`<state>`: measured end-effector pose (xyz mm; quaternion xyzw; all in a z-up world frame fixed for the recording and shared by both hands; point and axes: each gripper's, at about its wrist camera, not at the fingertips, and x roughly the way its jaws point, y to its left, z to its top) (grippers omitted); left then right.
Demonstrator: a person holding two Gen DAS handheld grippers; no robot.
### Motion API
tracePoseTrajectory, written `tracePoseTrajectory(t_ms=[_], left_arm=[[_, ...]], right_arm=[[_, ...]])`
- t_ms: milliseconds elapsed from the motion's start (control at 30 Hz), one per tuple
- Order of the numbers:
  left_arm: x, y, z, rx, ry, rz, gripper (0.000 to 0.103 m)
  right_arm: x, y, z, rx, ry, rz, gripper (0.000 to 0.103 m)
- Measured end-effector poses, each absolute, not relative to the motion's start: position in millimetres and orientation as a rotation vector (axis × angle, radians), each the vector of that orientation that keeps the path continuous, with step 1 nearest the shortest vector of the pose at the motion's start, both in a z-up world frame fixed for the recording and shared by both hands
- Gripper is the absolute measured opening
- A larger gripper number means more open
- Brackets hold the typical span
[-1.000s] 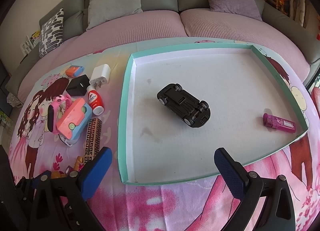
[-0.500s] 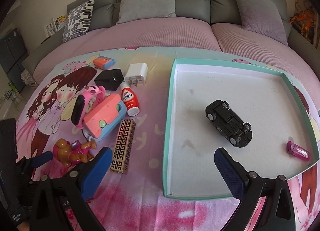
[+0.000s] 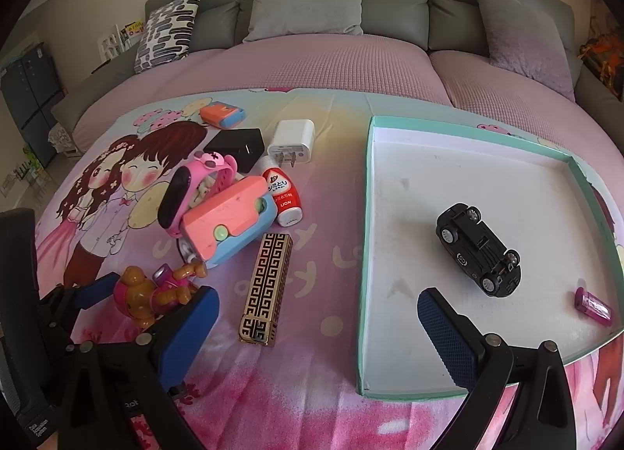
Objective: Organize rigid objects
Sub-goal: 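Grasp the pink dog figurine with the left gripper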
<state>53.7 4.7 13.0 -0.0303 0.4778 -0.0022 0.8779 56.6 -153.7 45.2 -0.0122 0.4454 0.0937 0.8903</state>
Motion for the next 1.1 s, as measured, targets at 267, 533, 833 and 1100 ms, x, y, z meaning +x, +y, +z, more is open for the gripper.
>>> tracePoseTrajectory(t_ms=[267, 533, 833, 1100], left_arm=[[51.1, -0.4, 17.9, -0.071, 0.991, -0.071, 0.066], [48.5, -0.8, 19.8, -0.084, 1.0, -0.099, 0.065], [43.7, 24.5, 22.1, -0.135, 1.021, -0.004, 0.065], [42.2, 35.7, 18.8, -0.161, 1.03, 0.037, 0.065]], right_arm=[[58.3, -149.3, 45.1, -0.017, 0.913, 0.215, 0.103], [59.2, -149.9, 46.0, 0.001, 0.9, 0.217, 0.099], [59.7, -145.1, 45.6, -0.002, 0.893, 0.234, 0.088], [57.0, -137.9, 48.6, -0.016, 0.866, 0.259, 0.067]])
